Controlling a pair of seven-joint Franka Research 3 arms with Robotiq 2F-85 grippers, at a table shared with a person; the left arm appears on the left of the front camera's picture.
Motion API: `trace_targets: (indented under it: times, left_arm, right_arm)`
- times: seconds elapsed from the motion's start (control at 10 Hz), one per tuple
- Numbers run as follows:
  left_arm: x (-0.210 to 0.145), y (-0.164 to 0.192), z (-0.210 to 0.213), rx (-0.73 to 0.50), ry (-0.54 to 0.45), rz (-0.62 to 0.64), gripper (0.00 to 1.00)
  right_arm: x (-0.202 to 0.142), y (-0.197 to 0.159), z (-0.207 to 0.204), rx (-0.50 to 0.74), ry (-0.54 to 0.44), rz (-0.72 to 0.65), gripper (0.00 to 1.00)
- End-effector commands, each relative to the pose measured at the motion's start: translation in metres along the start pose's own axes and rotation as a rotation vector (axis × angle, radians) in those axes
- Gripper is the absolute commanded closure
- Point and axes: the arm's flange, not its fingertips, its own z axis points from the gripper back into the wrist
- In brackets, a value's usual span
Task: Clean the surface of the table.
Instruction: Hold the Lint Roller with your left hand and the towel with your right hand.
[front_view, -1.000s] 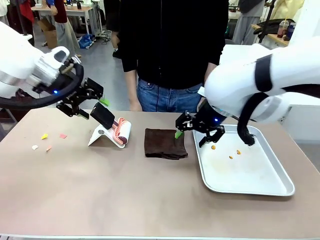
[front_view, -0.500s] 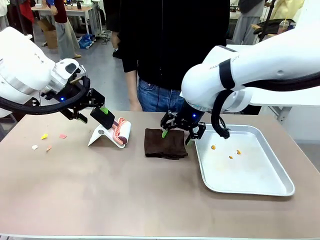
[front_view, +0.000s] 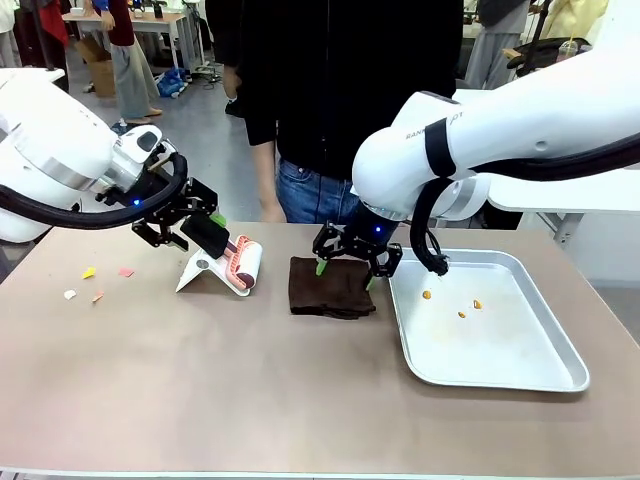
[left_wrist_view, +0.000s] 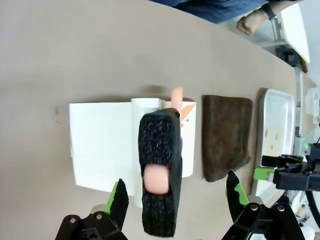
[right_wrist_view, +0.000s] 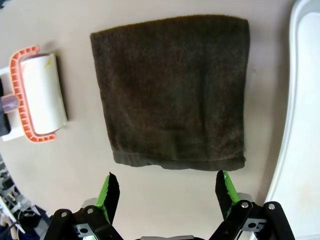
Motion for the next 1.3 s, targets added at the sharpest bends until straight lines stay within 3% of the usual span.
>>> trace_targets:
  times: [0.0, 0.3, 0.7, 1.2]
  left_arm:
    - [0.013, 0.013, -0.005, -0.044, 0.013, 0.019, 0.0]
    - [0.019, 0.025, -0.017, -0.036, 0.036, 0.036, 0.0]
    - [0.025, 0.022, -0.012, -0.162, 0.062, 0.074, 0.0]
    - [0.032, 0.029, -0.001, -0.134, 0.059, 0.031, 0.0]
  right_arm:
    - [0.007, 0.017, -0.003, -0.071, 0.006, -0.048, 0.0]
    - [0.019, 0.024, -0.01, -0.12, -0.007, -0.09, 0.0]
    - [0.03, 0.022, -0.019, -0.165, 0.008, -0.112, 0.0]
    - [0.034, 0.021, -0.025, -0.162, 0.037, -0.108, 0.0]
